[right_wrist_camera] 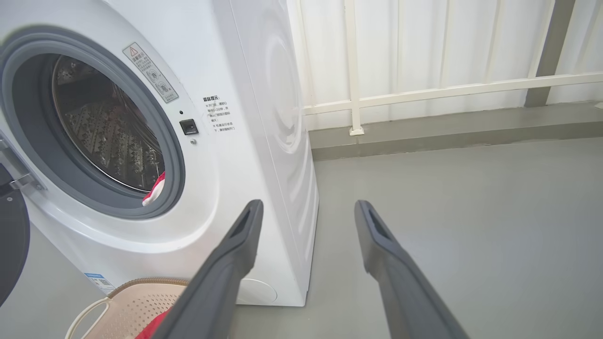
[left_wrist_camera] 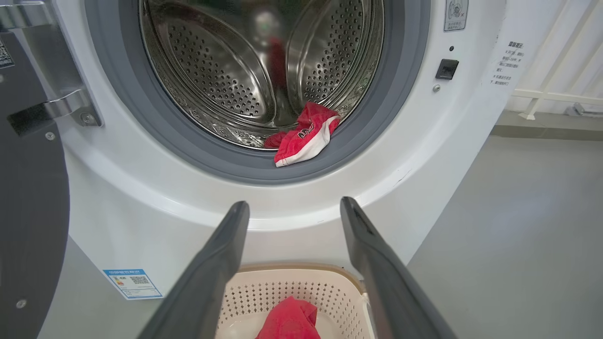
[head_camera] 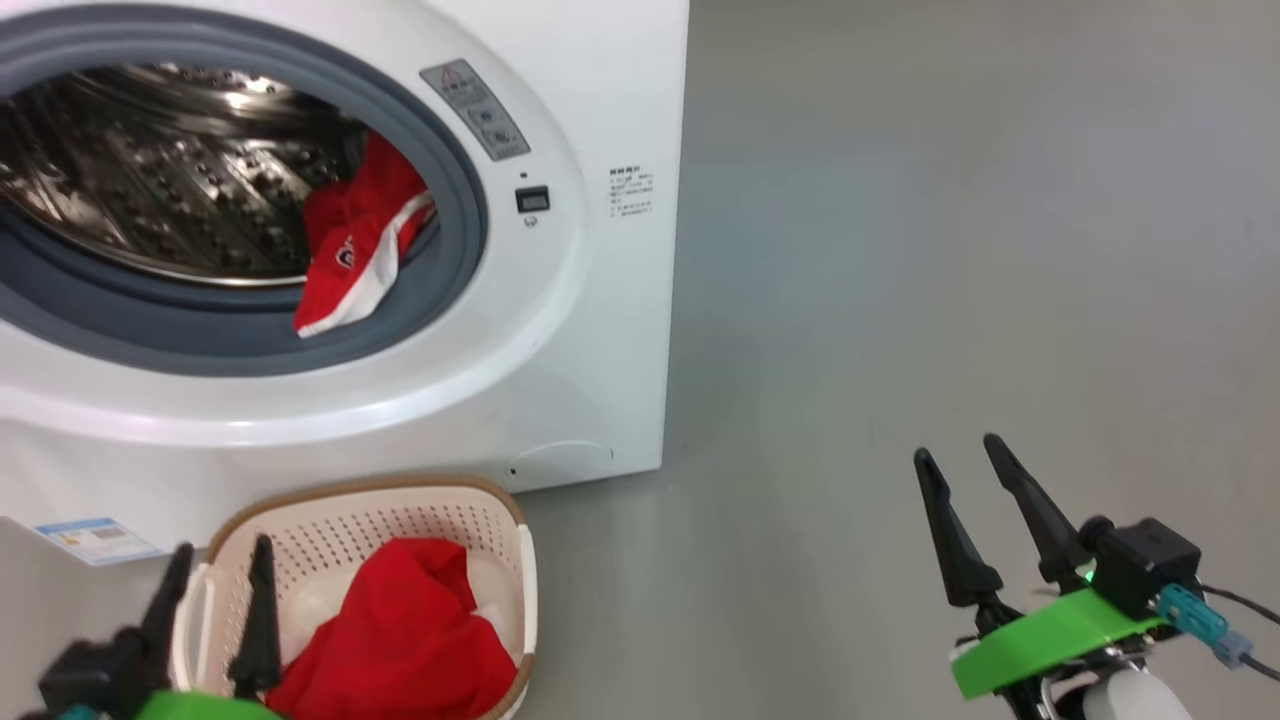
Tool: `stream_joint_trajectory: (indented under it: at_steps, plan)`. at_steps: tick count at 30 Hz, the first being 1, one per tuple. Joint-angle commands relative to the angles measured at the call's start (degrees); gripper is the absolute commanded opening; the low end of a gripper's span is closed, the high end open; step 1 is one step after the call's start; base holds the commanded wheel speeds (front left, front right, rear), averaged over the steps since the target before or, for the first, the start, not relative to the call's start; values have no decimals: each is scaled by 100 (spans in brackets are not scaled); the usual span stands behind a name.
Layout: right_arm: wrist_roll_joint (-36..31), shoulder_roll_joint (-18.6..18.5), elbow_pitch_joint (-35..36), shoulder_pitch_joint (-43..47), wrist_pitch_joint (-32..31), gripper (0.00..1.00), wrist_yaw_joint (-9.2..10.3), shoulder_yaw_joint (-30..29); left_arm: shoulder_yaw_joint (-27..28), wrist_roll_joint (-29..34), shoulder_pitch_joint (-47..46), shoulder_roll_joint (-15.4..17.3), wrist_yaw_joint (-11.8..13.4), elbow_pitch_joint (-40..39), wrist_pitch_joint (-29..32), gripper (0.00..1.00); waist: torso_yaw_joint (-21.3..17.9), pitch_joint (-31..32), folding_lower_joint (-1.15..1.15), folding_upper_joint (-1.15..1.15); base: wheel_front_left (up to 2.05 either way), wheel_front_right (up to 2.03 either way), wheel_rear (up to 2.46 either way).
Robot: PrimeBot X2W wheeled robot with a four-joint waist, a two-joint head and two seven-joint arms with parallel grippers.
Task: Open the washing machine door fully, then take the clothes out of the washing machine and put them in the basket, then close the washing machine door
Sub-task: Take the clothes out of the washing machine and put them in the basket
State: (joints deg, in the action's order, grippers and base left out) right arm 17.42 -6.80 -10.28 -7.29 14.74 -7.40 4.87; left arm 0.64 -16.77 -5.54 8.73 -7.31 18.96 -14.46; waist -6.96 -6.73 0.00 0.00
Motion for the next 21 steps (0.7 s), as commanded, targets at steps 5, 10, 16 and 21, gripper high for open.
stream_joint_trajectory:
  at_steps: [5, 10, 16, 21]
  plan:
    - [76, -127, 134, 242, 26, 100, -9, 81, 319, 172, 433, -86, -18, -533, -53, 100, 27, 390, 0, 0, 0, 0, 0]
    - [134, -202, 157, 471, 26, 100, -9, 45, 440, 261, 853, -227, -18, -834, -53, 100, 36, 566, 0, 0, 0, 0, 0]
    - [159, -256, 187, 647, 26, 100, -9, -8, 641, 315, 1192, -325, -18, -1114, -53, 100, 24, 668, 0, 0, 0, 0, 0]
    - [173, -290, 222, 733, 26, 100, -9, -63, 762, 354, 1435, -411, -18, -1346, -53, 100, 12, 697, 0, 0, 0, 0, 0]
